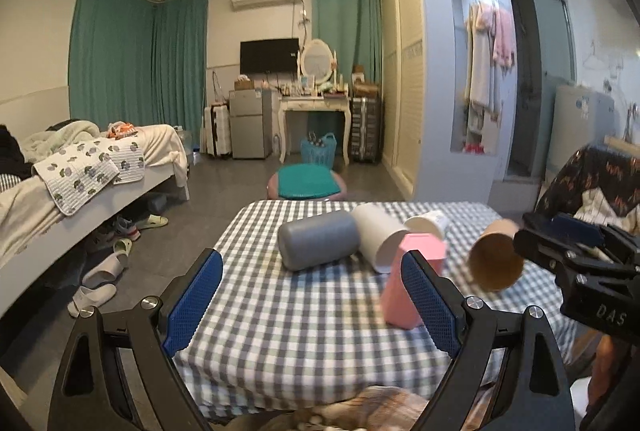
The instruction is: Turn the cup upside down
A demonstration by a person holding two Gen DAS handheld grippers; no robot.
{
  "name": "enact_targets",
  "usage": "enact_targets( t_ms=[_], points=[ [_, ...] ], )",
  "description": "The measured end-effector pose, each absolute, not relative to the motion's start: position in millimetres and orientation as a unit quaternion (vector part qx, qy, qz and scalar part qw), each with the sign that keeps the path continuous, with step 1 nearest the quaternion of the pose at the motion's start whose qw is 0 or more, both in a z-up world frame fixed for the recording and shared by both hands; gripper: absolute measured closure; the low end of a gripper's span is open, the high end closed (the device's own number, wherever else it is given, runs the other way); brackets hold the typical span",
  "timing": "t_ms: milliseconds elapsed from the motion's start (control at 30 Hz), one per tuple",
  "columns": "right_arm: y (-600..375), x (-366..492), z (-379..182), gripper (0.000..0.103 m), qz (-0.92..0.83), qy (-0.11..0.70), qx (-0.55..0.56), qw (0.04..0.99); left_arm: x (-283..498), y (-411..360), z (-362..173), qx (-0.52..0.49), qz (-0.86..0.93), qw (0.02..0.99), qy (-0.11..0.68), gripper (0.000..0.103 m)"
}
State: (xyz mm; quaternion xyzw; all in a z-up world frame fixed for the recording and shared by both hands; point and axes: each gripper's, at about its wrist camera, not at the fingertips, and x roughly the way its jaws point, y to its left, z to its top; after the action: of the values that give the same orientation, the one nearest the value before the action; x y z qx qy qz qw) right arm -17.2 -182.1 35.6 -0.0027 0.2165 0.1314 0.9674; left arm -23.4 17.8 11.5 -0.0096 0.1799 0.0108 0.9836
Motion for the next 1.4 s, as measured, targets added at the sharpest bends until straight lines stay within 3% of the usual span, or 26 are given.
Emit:
enact_targets(
  t_ms=[67, 100, 167, 500, 1400],
  points=[
    [-190.0, -30.1, 35.1, 0.02, 0.129, 0.21, -0.001, 0.969, -31.5, 12.9, 8.3, -0.016, 0.013, 0.984, 0.176, 0.003],
    [-191.5, -34.5, 33.7, 0.013, 0.126, 0.21, -0.001, 0.97, -34.9, 10.2, 7.5, -0.015, 0.012, 0.984, 0.175, 0.003],
    [-193.8, -42.9, 27.2, 0.008, 0.119, 0.212, -0.003, 0.97, -43.3, 2.8, 3.7, -0.008, 0.013, 0.985, 0.171, 0.002],
    [-204.1, -55.0, -3.5, 0.007, 0.107, 0.239, 0.016, 0.965, -48.3, -8.9, -6.1, 0.014, 0.013, 0.983, 0.181, 0.001],
    [-209.9, -50.2, -5.8, 0.007, 0.094, 0.244, 0.026, 0.965, -48.4, -4.7, -11.7, 0.005, 0.015, 0.98, 0.198, 0.001]
  ],
)
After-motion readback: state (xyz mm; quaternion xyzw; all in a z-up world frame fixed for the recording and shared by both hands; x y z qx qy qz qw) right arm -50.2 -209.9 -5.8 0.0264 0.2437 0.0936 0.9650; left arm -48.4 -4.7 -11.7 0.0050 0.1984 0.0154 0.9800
